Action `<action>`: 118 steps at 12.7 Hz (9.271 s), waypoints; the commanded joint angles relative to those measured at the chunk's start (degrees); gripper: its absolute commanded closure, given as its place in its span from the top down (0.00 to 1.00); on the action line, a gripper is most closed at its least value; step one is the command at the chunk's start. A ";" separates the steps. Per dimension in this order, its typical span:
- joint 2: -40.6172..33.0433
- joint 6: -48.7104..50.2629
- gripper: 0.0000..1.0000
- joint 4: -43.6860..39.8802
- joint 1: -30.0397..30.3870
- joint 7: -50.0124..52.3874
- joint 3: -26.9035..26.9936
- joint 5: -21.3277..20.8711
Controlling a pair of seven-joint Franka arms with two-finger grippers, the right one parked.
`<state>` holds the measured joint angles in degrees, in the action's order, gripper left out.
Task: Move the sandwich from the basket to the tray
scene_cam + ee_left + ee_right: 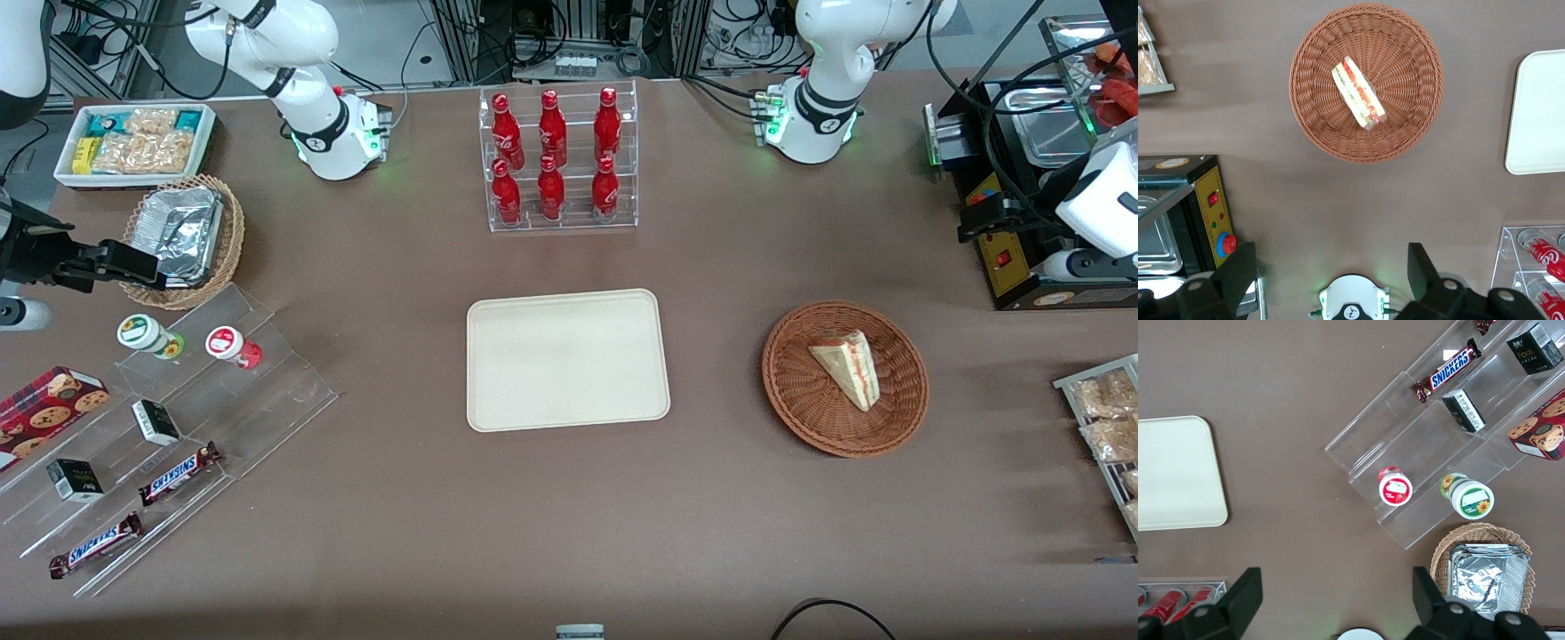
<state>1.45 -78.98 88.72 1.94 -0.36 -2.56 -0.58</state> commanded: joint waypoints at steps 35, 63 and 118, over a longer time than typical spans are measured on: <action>12.26 -51.88 1.00 31.34 -4.23 37.72 -0.78 -0.12; 14.28 -39.32 0.07 22.29 -4.49 35.61 -6.91 -0.65; 36.09 -21.40 1.00 -20.87 -31.92 42.84 -8.60 -3.37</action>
<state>40.44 -102.98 66.94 -30.00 46.56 -11.54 -3.78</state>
